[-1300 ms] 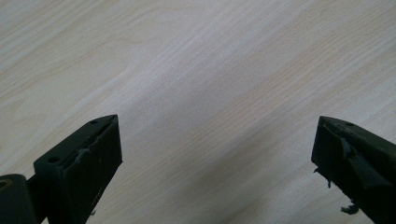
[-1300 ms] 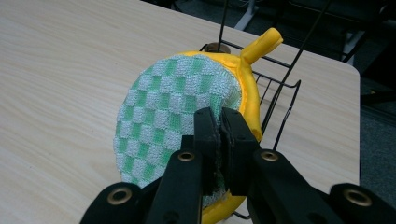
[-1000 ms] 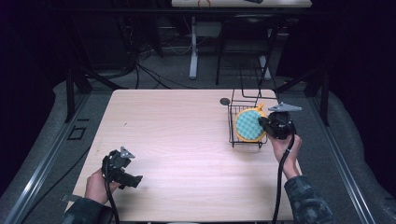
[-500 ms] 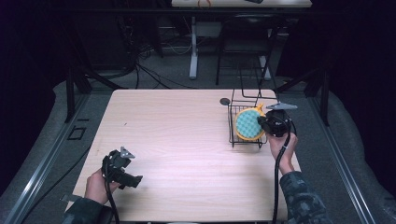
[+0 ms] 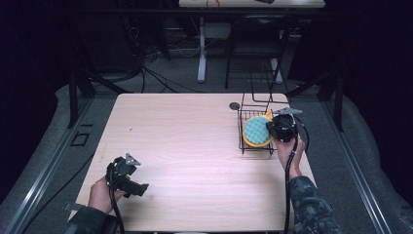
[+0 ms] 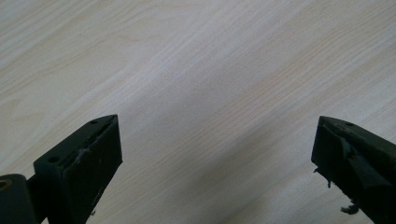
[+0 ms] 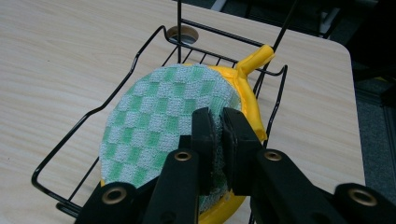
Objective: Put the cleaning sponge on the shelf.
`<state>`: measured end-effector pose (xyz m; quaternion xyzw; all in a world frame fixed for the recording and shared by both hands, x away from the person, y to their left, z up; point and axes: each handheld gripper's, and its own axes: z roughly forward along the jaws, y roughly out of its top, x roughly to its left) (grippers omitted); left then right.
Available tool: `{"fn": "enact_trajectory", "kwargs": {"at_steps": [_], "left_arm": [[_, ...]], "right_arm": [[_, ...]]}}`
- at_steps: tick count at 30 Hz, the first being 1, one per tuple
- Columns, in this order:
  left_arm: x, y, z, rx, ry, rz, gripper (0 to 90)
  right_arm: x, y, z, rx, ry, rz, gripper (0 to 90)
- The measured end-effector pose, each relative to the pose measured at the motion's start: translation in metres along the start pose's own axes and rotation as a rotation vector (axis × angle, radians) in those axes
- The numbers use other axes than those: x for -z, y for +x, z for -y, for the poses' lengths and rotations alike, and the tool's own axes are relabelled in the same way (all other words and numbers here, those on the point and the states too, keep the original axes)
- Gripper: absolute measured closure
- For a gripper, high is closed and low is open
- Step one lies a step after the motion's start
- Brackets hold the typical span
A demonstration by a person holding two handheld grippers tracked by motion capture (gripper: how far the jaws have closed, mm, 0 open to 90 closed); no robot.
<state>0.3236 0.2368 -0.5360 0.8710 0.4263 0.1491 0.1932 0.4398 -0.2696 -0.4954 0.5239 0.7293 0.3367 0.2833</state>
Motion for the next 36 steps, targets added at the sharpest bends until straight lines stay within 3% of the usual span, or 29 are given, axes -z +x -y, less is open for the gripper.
{"fn": "enact_trajectory", "kwargs": {"at_steps": [18, 24, 29, 36], "left_arm": [[0.0, 0.0, 0.0, -0.001, 0.006, 0.002, 1.9], [0.0, 0.001, 0.0, -0.005, 0.006, -0.001, 1.9], [-0.001, 0.0, -0.002, -0.004, 0.006, 0.001, 1.9], [-0.002, -0.001, -0.004, -0.008, 0.003, 0.003, 1.9]], "right_arm": [[-0.016, -0.009, 0.008, -0.06, 0.035, -0.012, 84.3], [-0.011, -0.011, 0.007, -0.074, 0.032, -0.029, 77.8], [-0.002, -0.009, 0.005, -0.057, 0.024, -0.055, 71.3], [0.017, -0.001, 0.003, -0.043, 0.023, -0.112, 55.6]]}}
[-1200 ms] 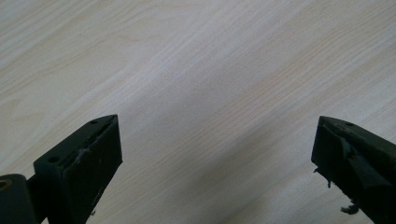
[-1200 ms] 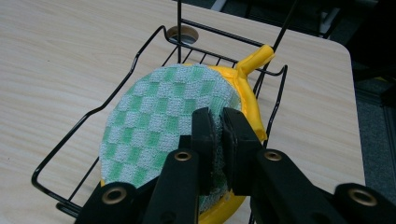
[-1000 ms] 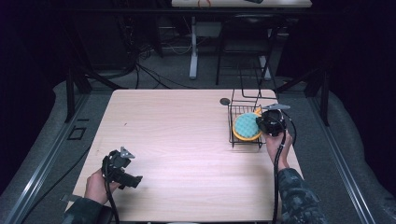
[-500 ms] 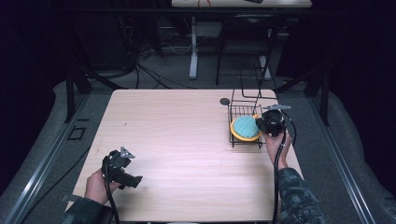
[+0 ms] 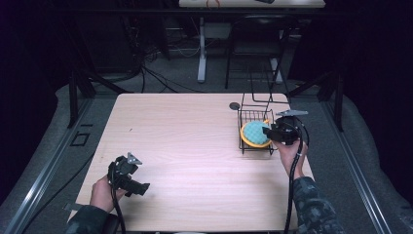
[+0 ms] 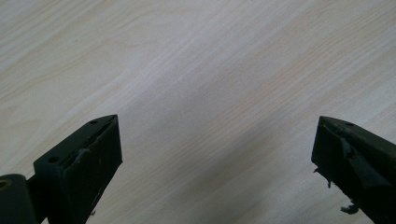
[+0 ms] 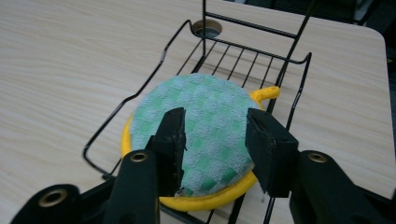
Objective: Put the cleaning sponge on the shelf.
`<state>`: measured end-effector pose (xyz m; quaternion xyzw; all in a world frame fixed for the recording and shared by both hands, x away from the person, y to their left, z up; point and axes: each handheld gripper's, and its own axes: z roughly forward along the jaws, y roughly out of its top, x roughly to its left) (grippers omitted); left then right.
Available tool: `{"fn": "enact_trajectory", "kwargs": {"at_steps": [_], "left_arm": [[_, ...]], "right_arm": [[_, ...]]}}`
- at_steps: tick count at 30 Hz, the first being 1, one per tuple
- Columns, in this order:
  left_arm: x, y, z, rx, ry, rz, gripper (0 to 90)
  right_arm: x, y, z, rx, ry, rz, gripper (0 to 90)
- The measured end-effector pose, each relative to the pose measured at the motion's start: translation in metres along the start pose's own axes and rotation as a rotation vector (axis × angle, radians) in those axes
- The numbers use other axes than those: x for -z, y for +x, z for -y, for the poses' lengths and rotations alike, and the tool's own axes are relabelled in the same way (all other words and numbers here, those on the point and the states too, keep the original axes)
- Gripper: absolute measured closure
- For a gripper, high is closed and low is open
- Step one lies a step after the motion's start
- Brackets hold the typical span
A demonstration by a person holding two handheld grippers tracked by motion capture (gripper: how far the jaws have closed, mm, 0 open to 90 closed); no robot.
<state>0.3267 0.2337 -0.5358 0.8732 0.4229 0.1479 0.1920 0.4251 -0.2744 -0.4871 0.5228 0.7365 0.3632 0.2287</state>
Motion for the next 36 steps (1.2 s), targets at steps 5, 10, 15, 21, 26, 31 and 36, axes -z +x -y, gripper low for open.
{"fn": "enact_trajectory", "kwargs": {"at_steps": [5, 10, 15, 21, 26, 31, 36], "left_arm": [[0.0, 0.0, 0.001, 0.002, 0.0, 0.002, 1.9], [0.0, 0.0, 0.0, 0.0, 0.001, 0.0, 1.9], [0.0, 0.0, 0.001, 0.0, -0.002, 0.002, 1.9], [0.001, 0.0, 0.0, -0.004, 0.0, 0.002, 1.9], [0.001, 0.0, 0.0, -0.004, 0.0, 0.003, 1.9], [0.0, 0.0, 0.0, -0.006, 0.001, 0.005, 1.9], [0.001, -0.001, 0.0, -0.004, -0.002, 0.003, 1.9]], "right_arm": [[0.016, 0.012, -0.002, 0.03, -0.015, -0.03, 44.5], [0.031, 0.024, -0.002, 0.05, -0.017, -0.066, 31.8], [0.046, 0.033, 0.001, 0.075, 0.002, -0.088, 17.8], [0.061, 0.042, 0.01, 0.103, 0.021, -0.097, 7.5], [0.074, 0.046, 0.022, 0.128, 0.044, -0.098, 3.2], [0.084, 0.048, 0.037, 0.145, 0.056, -0.095, 2.1], [0.088, 0.048, 0.053, 0.158, 0.086, -0.083, 1.3]]}}
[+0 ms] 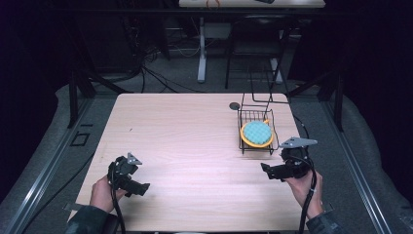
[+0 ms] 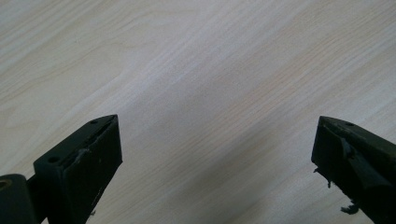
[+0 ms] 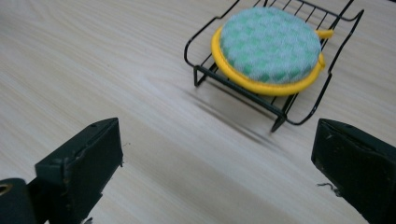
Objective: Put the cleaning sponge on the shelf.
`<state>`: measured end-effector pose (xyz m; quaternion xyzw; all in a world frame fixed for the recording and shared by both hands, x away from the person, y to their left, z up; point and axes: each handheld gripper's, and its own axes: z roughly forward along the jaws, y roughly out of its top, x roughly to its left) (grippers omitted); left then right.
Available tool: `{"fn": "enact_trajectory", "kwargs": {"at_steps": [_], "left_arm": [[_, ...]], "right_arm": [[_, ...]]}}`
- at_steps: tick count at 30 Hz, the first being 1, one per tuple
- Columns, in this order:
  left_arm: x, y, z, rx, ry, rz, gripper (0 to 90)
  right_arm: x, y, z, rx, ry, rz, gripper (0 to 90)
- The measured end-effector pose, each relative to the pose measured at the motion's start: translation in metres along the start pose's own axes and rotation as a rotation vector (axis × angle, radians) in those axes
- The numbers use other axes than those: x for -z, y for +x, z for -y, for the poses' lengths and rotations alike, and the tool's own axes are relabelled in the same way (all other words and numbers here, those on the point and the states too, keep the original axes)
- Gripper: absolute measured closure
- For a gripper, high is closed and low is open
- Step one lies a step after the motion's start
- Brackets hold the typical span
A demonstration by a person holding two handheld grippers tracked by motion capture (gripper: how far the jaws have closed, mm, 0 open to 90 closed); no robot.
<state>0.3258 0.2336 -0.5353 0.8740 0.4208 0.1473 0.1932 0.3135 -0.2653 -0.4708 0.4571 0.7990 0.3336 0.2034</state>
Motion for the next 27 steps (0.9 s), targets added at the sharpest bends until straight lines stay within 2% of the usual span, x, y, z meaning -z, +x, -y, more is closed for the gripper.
{"fn": "enact_trajectory", "kwargs": {"at_steps": [8, 15, 17, 27], "left_arm": [[0.0, 0.0, 0.0, -0.003, -0.003, 0.0, 1.9], [0.001, 0.0, 0.0, -0.002, -0.003, -0.002, 1.9], [0.0, -0.001, 0.0, -0.002, -0.002, 0.0, 1.9], [-0.001, -0.001, -0.001, -0.007, -0.003, -0.002, 1.9]], "right_arm": [[0.0, -0.001, 0.026, 0.016, 0.068, 0.032, 0.9], [-0.006, -0.002, 0.046, 0.008, 0.128, 0.043, 0.3], [-0.008, -0.002, 0.048, 0.023, 0.153, 0.055, 0.1], [-0.011, -0.006, 0.05, 0.02, 0.168, 0.06, 0.6]]}}
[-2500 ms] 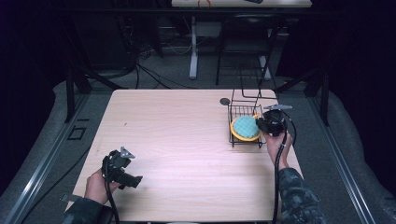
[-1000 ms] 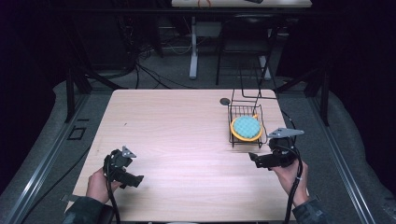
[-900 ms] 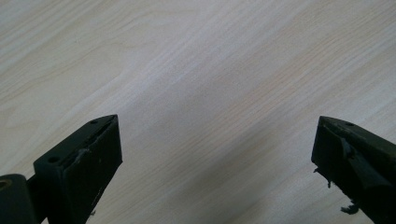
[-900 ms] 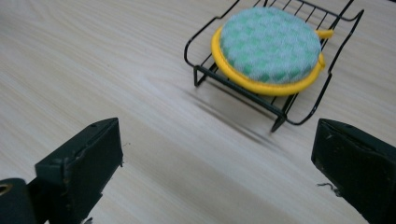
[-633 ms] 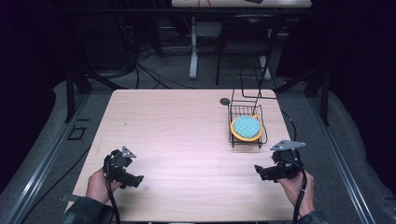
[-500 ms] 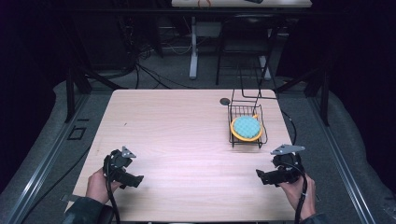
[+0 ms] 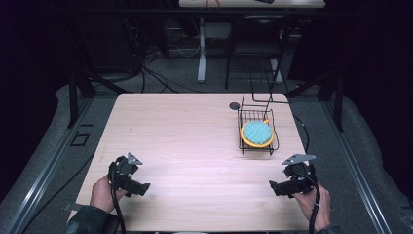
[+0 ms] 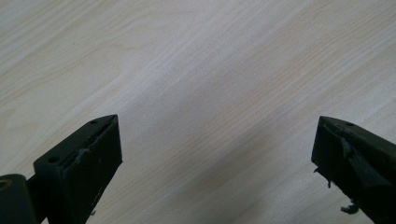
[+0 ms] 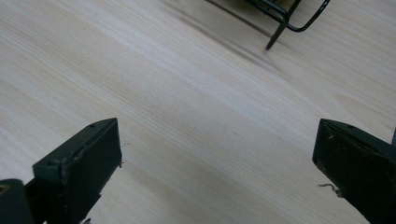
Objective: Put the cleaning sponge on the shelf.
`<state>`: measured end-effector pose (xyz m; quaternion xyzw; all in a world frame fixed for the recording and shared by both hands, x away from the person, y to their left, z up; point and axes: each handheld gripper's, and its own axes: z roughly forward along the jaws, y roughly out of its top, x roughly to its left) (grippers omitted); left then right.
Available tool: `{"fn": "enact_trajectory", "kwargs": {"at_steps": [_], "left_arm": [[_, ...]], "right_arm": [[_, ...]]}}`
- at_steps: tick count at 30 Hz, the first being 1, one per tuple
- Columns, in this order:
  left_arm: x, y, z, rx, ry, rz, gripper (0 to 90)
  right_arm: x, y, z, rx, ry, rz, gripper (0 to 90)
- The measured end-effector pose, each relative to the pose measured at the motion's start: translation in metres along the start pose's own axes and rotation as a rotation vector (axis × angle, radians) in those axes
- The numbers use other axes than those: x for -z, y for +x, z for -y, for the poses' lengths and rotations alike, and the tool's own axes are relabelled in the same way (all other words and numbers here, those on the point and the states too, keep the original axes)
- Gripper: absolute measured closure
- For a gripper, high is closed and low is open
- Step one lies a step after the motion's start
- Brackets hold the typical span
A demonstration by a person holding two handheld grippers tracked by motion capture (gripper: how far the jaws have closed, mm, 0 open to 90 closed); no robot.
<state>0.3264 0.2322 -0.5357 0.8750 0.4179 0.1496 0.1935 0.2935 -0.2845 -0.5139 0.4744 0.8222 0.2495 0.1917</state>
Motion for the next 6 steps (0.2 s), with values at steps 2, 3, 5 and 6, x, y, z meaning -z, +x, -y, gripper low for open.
{"fn": "enact_trajectory", "kwargs": {"at_steps": [2, 3, 5, 6], "left_arm": [[-0.0001, 0.0001, -0.0003, 0.001, 0.002, 0.003, 1.9], [-0.0001, 0.0001, -0.0005, 0.001, 0.004, 0.003, 1.9], [-0.0002, 0.0, -0.0008, 0.001, 0.007, 0.004, 1.9], [-0.0002, 0.0001, -0.0008, 0.001, 0.007, 0.004, 1.9]], "right_arm": [[0.0001, -0.0001, -0.0001, 0.003, 0.005, -0.001, 0.8], [0.0, 0.0, 0.0, 0.004, 0.004, 0.001, 0.8], [0.0005, -0.0002, 0.0, 0.009, 0.006, 0.004, 1.0], [0.0008, -0.0001, 0.0, 0.009, 0.006, 0.004, 1.0]]}}
